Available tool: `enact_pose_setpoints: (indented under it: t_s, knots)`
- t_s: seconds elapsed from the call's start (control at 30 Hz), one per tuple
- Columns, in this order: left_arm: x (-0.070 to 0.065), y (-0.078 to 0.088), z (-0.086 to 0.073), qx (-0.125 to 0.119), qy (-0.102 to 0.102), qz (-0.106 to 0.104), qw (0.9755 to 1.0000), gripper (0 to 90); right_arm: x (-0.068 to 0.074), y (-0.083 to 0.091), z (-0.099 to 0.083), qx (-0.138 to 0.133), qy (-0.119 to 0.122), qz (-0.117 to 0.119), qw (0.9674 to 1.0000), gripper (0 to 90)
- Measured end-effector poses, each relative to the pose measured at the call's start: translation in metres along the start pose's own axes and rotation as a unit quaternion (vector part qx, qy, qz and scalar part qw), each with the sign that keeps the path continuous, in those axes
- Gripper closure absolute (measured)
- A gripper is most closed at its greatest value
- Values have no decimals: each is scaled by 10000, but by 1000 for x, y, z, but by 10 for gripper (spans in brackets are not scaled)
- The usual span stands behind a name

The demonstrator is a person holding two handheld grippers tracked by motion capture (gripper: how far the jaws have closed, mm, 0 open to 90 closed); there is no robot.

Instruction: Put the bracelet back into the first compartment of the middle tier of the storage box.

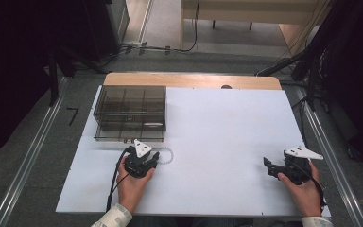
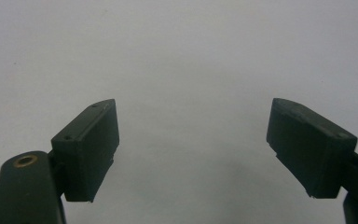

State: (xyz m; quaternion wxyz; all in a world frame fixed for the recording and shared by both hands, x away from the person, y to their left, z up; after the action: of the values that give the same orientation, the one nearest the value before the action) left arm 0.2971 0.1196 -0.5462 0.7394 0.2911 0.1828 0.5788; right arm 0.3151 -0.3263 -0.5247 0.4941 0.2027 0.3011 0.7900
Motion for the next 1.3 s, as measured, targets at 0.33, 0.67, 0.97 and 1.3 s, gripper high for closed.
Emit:
enact_pose_setpoints:
  t_s: [0.33,0.67,0.97,1.3]
  knots:
    - [0,0,0,-3,-46,-31,10000,840,0,0,0,10,0,1,10000,155]
    - [-1,0,-1,-27,-154,-11,9999,858,1,0,0,3,21,20,10000,154]
    - [0,0,-1,-79,-115,-93,9999,861,0,0,0,4,-2,10,10000,155]
    - [3,3,1,-139,29,-228,9996,861,0,0,0,11,-7,5,10000,154]
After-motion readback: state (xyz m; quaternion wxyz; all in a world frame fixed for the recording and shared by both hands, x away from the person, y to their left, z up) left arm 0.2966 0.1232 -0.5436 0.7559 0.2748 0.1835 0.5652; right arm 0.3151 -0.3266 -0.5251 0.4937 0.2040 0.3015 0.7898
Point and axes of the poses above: each handheld gripper's, and its own axes: y roughly backward along the jaws, z roughly out of its top, x roughly to its left, the point moved 5 cm from there along -y, roughly forward along the jaws, and after that the axes turned 7 degrees about z, right-handed, at the moved point
